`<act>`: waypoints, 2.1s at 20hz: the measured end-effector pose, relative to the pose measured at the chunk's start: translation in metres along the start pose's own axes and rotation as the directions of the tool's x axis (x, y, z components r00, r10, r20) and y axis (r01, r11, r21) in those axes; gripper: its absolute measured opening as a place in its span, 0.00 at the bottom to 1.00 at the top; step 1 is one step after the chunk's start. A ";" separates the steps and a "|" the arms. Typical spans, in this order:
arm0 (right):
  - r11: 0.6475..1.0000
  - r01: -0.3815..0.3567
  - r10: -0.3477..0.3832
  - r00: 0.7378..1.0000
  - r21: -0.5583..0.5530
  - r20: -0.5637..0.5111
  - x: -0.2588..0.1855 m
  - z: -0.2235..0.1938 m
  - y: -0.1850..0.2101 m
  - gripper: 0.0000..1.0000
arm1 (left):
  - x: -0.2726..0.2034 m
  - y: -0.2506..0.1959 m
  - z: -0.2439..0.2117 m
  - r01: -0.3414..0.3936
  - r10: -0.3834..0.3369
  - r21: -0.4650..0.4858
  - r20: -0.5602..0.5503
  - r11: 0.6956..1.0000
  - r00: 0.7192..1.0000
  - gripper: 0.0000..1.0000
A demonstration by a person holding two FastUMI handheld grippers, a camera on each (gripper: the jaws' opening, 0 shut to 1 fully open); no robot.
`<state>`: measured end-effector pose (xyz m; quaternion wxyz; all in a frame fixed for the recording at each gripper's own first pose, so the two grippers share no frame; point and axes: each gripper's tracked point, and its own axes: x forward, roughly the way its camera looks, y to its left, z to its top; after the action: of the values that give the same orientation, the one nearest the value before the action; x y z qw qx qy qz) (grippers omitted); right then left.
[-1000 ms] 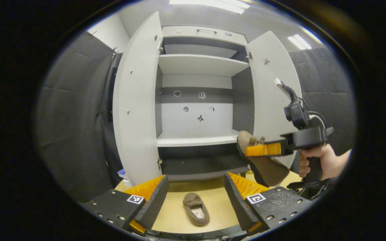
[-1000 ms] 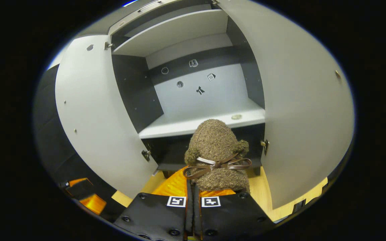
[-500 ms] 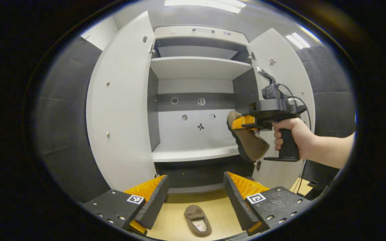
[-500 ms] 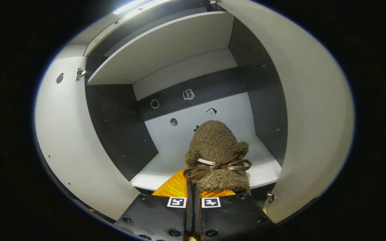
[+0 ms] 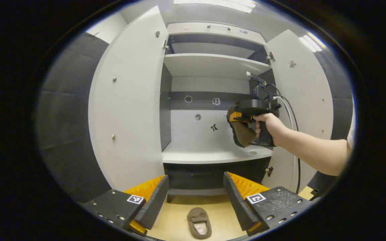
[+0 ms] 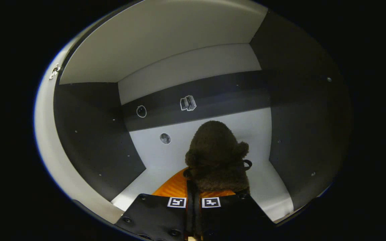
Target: Grab one shoe with the right hand and put it into the shoe cabinet, grab the other shoe with the left hand and put it into the shoe cabinet; then close the right door with the right hand and the left door with the left hand.
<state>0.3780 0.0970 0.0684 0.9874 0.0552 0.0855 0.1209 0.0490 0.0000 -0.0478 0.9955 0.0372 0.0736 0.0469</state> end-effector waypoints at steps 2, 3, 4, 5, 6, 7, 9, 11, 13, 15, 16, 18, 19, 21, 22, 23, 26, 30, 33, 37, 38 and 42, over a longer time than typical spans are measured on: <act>0.999 0.018 -0.018 1.000 -0.036 -0.002 0.020 -0.001 -0.006 0.02 | 0.001 0.006 -0.001 -0.036 0.036 0.009 -0.005 0.999 0.999 0.94; 0.999 0.022 -0.022 1.000 -0.047 -0.007 0.026 -0.004 -0.007 0.03 | 0.001 0.009 0.000 -0.056 0.056 0.010 -0.007 0.998 0.998 0.94; 0.998 0.021 -0.022 1.000 -0.054 -0.021 0.032 -0.009 -0.008 0.03 | 0.002 0.012 0.000 -0.075 0.075 0.008 -0.007 0.997 0.997 0.94; 0.998 0.019 -0.021 0.999 -0.061 -0.040 0.039 -0.017 -0.006 0.02 | 0.002 0.014 0.001 -0.088 0.088 0.008 -0.007 0.996 0.996 0.94; 0.998 0.015 -0.019 0.998 -0.064 -0.068 0.042 -0.025 -0.003 0.04 | 0.002 0.015 0.001 -0.102 0.102 0.014 -0.007 0.995 0.995 0.94; 0.998 0.004 -0.009 0.996 -0.067 -0.085 0.047 -0.032 0.001 0.05 | 0.002 0.017 0.001 -0.119 0.120 0.023 -0.009 0.993 0.993 0.94; 0.997 -0.020 0.012 0.993 -0.074 -0.114 0.055 -0.045 0.009 0.05 | 0.004 0.020 -0.001 -0.147 0.147 0.034 -0.019 0.989 0.989 0.94; 0.996 -0.042 0.031 0.991 -0.076 -0.132 0.060 -0.051 0.015 0.08 | 0.001 0.019 -0.002 -0.166 0.167 0.043 -0.019 0.985 0.986 0.94; 0.997 -0.063 0.053 0.985 -0.052 -0.167 0.062 -0.059 0.019 0.17 | 0.000 0.014 -0.003 -0.173 0.175 0.053 -0.022 0.983 0.984 0.94; 0.996 -0.094 0.094 0.967 0.009 -0.235 0.060 -0.070 0.024 0.26 | 0.000 0.012 -0.009 -0.168 0.171 0.071 -0.037 0.983 0.985 0.99; 0.993 -0.109 0.116 0.955 0.039 -0.273 0.057 -0.076 0.026 0.31 | -0.001 0.014 -0.013 -0.174 0.178 0.079 -0.046 0.982 0.983 0.94; 0.984 -0.156 0.177 0.933 0.091 -0.312 0.049 -0.080 0.035 0.61 | -0.002 0.016 -0.014 -0.179 0.183 0.079 -0.047 0.981 0.982 0.94; 0.979 -0.168 0.196 0.929 0.113 -0.314 0.046 -0.078 0.040 0.76 | -0.002 0.018 -0.013 -0.182 0.186 0.076 -0.045 0.980 0.982 0.99; 0.977 -0.164 0.202 0.921 0.139 -0.332 0.039 -0.077 0.042 0.85 | -0.001 0.019 -0.014 -0.182 0.185 0.062 -0.048 0.981 0.982 0.94; 0.977 -0.157 0.199 0.918 0.145 -0.343 0.035 -0.078 0.042 0.94 | -0.002 0.018 -0.017 -0.176 0.179 0.054 -0.051 0.983 0.982 0.94; 0.976 -0.159 0.203 0.912 0.148 -0.356 0.028 -0.081 0.043 0.98 | -0.002 0.017 -0.019 -0.168 0.171 0.046 -0.055 0.985 0.984 0.94; 0.984 -0.143 0.173 0.917 0.108 -0.359 0.012 -0.080 0.037 0.97 | -0.001 0.020 -0.026 -0.148 0.150 0.035 -0.072 0.988 0.986 1.00; 0.993 -0.097 0.116 0.941 0.075 -0.318 -0.022 -0.072 0.031 0.99 | -0.001 0.021 -0.035 -0.074 0.075 0.014 -0.087 0.997 0.993 0.94; 0.995 -0.067 0.084 0.968 0.078 -0.235 -0.059 -0.071 0.035 0.98 | 0.005 0.026 -0.056 -0.024 0.033 0.050 -0.178 0.998 0.983 0.89; 0.999 -0.011 0.017 0.988 0.036 -0.151 -0.113 -0.077 0.031 0.98 | 0.014 0.017 -0.096 0.092 -0.081 0.027 -0.281 0.995 0.956 0.94; 0.999 -0.007 0.012 0.991 0.039 -0.133 -0.128 -0.080 0.030 0.98 | 0.017 0.016 -0.109 0.119 -0.107 0.021 -0.303 0.993 0.947 0.97; 0.998 0.061 -0.058 0.990 0.021 -0.126 -0.186 -0.112 0.008 0.98 | 0.021 0.012 -0.152 0.225 -0.192 0.043 -0.379 0.973 0.905 0.94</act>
<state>0.1781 0.0688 -0.0110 0.9826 0.0570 0.1503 0.0935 0.0457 0.0243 -0.1997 0.9601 0.0620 0.2666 -0.0568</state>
